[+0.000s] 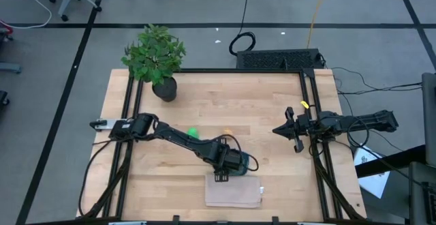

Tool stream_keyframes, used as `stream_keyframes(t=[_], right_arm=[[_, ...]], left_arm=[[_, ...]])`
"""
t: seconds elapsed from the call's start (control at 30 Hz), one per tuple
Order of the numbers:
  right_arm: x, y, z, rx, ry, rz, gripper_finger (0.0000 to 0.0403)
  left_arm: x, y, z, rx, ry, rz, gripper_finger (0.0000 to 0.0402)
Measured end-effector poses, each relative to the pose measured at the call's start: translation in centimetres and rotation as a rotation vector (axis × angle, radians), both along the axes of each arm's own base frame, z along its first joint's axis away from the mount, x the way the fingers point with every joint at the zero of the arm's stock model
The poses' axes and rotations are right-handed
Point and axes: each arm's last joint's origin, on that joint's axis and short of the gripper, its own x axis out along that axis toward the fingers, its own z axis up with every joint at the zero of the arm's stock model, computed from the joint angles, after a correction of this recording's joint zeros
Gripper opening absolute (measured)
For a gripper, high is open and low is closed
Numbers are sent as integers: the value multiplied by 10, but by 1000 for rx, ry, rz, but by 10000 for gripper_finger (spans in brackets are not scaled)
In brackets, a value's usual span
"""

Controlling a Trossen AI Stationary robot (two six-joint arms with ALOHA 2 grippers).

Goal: Pick and placing Produce into tupperware
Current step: Put the green melon into the blue bin, then adjust the blue bin

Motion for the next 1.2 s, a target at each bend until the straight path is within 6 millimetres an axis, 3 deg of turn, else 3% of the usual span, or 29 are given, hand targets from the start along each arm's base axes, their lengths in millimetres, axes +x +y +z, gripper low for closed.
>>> stream_keyframes(t=[0.7,1.03,1.2], right_arm=[[0,0,0,0,1,0,0],[0,0,0,10,6,1,0],[0,0,-1,25,10,1,0]], left_arm=[[5,0,13,28,-66,-17,301],[-13,-2,63,115,-132,-68,299],[-33,-5,91,249,-147,-52,249]])
